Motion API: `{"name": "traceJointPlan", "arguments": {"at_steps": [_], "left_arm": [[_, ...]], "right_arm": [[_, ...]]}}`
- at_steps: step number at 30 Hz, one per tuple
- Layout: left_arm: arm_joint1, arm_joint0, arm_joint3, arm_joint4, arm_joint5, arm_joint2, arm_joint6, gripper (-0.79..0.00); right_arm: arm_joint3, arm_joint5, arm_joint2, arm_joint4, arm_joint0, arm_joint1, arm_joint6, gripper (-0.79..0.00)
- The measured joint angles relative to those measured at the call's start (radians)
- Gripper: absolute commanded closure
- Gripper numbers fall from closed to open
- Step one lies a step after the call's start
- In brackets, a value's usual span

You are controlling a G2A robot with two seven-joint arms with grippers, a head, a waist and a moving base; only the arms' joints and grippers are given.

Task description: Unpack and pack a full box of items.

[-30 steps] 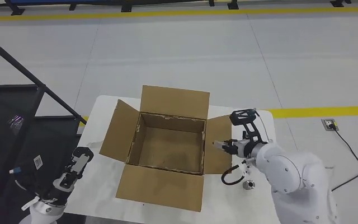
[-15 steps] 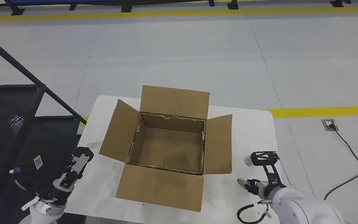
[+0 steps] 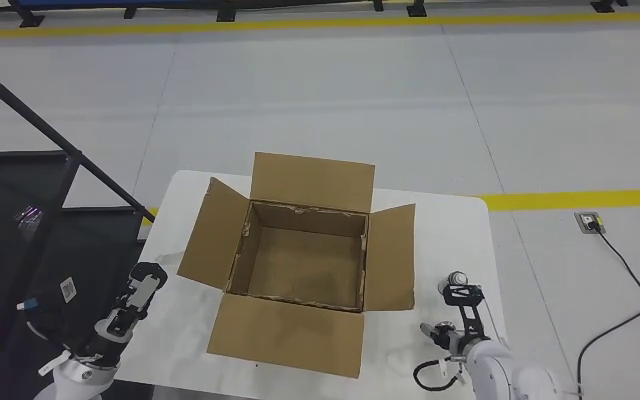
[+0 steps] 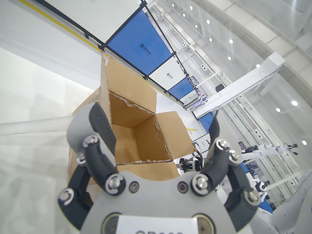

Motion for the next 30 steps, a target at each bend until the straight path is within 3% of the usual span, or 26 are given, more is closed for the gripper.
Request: {"name": "traceJointPlan", "arguments": {"at_steps": [3,4,5,6,10,19,20,24,30], "left_arm": [[0.0,0.0,0.0,0.0,0.0,0.0,0.0,-0.785],[0.0,0.0,0.0,0.0,0.0,0.0,0.0,-0.785],[0.0,0.0,0.0,0.0,0.0,0.0,0.0,-0.785],[0.0,0.0,0.0,0.0,0.0,0.0,0.0,-0.785],[0.0,0.0,0.0,0.0,0.0,0.0,0.0,-0.785],[0.0,0.0,0.0,0.0,0.0,0.0,0.0,-0.785],[0.0,0.0,0.0,0.0,0.0,0.0,0.0,-0.785],[0.0,0.0,0.0,0.0,0.0,0.0,0.0,-0.785],[0.0,0.0,0.0,0.0,0.0,0.0,0.0,-0.785]], "right_arm": [[0.036,0.007,0.0,0.01,0.014,-0.001,-0.002,-0.767],[0.046,0.007,0.001,0.019,0.015,-0.001,-0.009,-0.702],[0.054,0.005,0.002,0.023,0.016,-0.001,-0.014,-0.499],[0.06,0.005,0.003,0.024,0.016,0.0,-0.016,-0.366],[0.075,0.004,0.002,0.033,0.02,0.0,-0.018,-0.234],[0.077,0.011,-0.003,0.022,0.027,0.002,-0.016,-0.231],[0.077,0.011,-0.004,0.016,0.031,0.002,-0.01,-0.219],[0.084,0.014,-0.015,-0.01,0.054,0.003,0.021,0.0],[0.058,0.013,-0.025,-0.032,0.066,0.004,0.04,0.0]]}}
